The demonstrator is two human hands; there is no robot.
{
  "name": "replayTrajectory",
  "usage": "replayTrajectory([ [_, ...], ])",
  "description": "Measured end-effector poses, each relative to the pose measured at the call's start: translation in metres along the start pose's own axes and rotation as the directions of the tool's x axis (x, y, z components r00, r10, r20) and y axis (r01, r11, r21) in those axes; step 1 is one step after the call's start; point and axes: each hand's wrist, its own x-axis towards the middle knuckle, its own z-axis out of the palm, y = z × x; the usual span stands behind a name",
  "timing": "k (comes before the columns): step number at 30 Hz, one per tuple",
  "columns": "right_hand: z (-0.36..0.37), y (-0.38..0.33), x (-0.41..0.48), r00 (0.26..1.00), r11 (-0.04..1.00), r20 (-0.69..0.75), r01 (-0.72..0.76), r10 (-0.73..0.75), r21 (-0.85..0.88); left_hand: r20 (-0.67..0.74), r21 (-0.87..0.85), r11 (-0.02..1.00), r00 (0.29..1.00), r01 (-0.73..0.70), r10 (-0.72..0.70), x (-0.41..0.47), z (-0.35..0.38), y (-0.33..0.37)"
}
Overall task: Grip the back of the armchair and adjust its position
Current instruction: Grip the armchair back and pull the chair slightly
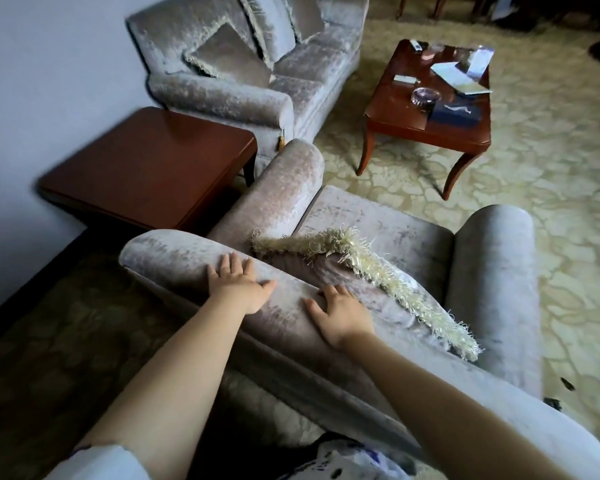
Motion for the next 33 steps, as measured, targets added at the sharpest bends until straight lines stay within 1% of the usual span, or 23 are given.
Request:
replayTrajectory([
  [3,-0.004,0.006,0.022,0.991,0.995,0.111,-0.08,0.073,0.061,0.052,0.01,1.0,0.998,0.021,-0.022,0.012,-0.006,0.002],
  [5,-0.004,0.012,0.028,0.979,0.991,0.173,-0.118,0.105,0.062,0.055,0.051,0.998,0.998,0.025,-0.027,0.018,-0.004,0.005],
  [7,-0.003,0.016,0.031,0.97,0.987,0.202,-0.149,0.134,0.058,0.05,0.091,0.996,0.999,0.009,-0.014,0.025,-0.002,0.005],
  [11,-0.001,0.025,0.037,0.959,0.974,0.216,-0.207,0.183,0.094,0.04,0.144,0.985,0.995,-0.094,0.089,0.041,-0.004,0.013],
  [13,-0.002,0.03,0.044,0.952,0.966,0.226,-0.234,0.205,0.11,0.08,0.182,0.968,0.983,-0.175,0.162,0.051,-0.007,0.018],
  [15,-0.001,0.034,0.051,0.947,0.961,0.225,-0.257,0.229,0.105,0.146,0.222,0.928,0.951,-0.299,0.272,0.065,-0.009,0.022],
  [16,0.0,0.035,0.054,0.943,0.957,0.22,-0.275,0.249,0.095,0.184,0.235,0.898,0.924,-0.373,0.336,0.071,-0.01,0.023],
  [18,0.002,0.034,0.058,0.93,0.944,0.217,-0.32,0.297,0.079,0.27,0.221,0.84,0.858,-0.496,0.437,0.082,-0.01,0.025],
  [19,0.003,0.033,0.059,0.922,0.937,0.214,-0.343,0.322,0.071,0.301,0.193,0.828,0.835,-0.527,0.461,0.086,-0.009,0.027],
  [23,0.004,0.027,0.059,0.897,0.904,0.185,-0.421,0.402,0.076,0.373,0.077,0.816,0.776,-0.572,0.509,0.104,-0.007,0.024],
  [26,0.004,0.024,0.057,0.858,0.863,0.175,-0.5,0.483,0.071,0.419,0.022,0.75,0.687,-0.662,0.594,0.119,-0.006,0.025],
  [28,0.004,0.022,0.054,0.832,0.83,0.131,-0.551,0.539,0.084,0.436,0.019,0.727,0.66,-0.686,0.611,0.128,-0.007,0.026],
  [29,0.004,0.02,0.053,0.82,0.815,0.102,-0.572,0.564,0.092,0.443,0.008,0.728,0.655,-0.686,0.612,0.131,-0.006,0.026],
  [31,0.004,0.015,0.05,0.795,0.787,0.06,-0.606,0.604,0.113,0.438,-0.033,0.753,0.667,-0.657,0.602,0.135,-0.005,0.025],
  [33,0.003,0.008,0.047,0.782,0.772,0.057,-0.622,0.621,0.129,0.426,-0.055,0.766,0.679,-0.64,0.598,0.137,-0.003,0.025],
])
